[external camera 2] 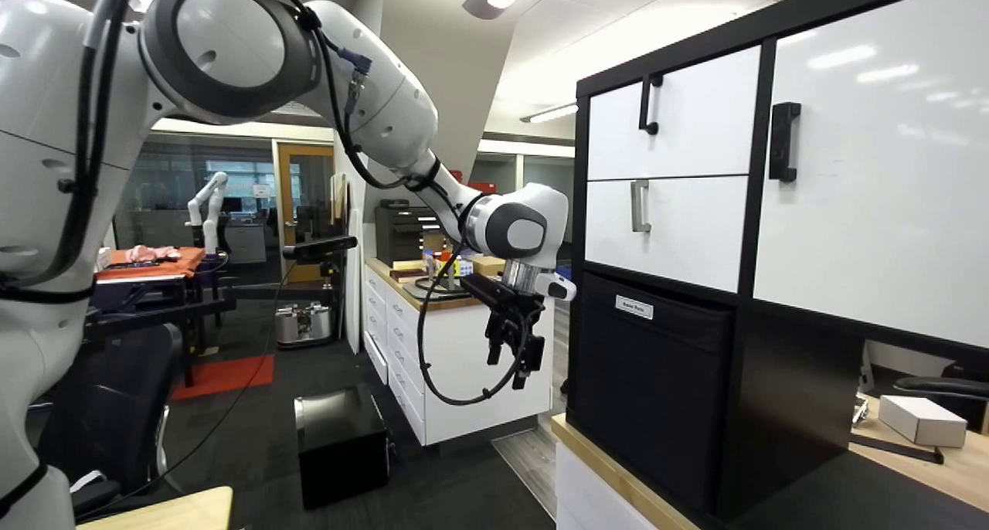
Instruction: Push the basket back into the shelf
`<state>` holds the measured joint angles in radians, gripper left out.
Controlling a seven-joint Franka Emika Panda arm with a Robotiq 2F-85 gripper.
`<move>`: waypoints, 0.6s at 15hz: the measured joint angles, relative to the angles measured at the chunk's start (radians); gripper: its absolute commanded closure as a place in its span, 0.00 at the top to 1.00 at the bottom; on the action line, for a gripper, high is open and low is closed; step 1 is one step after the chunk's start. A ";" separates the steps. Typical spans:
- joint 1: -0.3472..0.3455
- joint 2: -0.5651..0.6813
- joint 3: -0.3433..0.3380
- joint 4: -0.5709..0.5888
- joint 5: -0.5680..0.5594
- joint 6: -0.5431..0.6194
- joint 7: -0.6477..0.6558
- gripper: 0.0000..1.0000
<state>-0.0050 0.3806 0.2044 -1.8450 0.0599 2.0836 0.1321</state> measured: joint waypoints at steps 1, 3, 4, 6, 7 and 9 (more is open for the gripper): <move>0.007 -0.021 -0.013 -0.009 0.000 -0.036 0.000 1.00; 0.020 -0.067 -0.039 -0.037 0.000 -0.082 0.000 1.00; 0.024 -0.088 -0.048 -0.053 0.000 -0.094 0.000 1.00; 0.031 -0.130 -0.064 -0.089 0.000 -0.103 0.000 1.00; 0.032 -0.150 -0.069 -0.110 0.000 -0.104 0.002 1.00; 0.032 -0.178 -0.074 -0.138 0.000 -0.104 0.002 1.00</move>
